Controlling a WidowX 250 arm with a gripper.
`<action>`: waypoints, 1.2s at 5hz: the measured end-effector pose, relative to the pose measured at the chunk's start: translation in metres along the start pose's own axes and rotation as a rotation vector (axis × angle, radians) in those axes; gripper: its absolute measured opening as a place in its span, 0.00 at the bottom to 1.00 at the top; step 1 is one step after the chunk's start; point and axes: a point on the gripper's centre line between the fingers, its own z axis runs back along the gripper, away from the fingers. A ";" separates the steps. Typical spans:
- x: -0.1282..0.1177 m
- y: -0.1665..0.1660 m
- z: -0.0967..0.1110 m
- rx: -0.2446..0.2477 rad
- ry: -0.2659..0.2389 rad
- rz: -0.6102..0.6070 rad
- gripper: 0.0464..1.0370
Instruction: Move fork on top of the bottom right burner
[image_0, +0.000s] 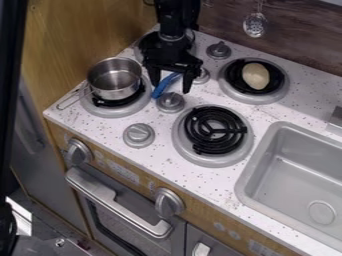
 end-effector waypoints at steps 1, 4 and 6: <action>0.016 0.005 -0.007 0.002 -0.015 -0.003 0.96; 0.046 0.038 -0.026 0.045 -0.027 0.041 0.96; 0.037 0.031 -0.034 0.030 -0.016 0.038 0.64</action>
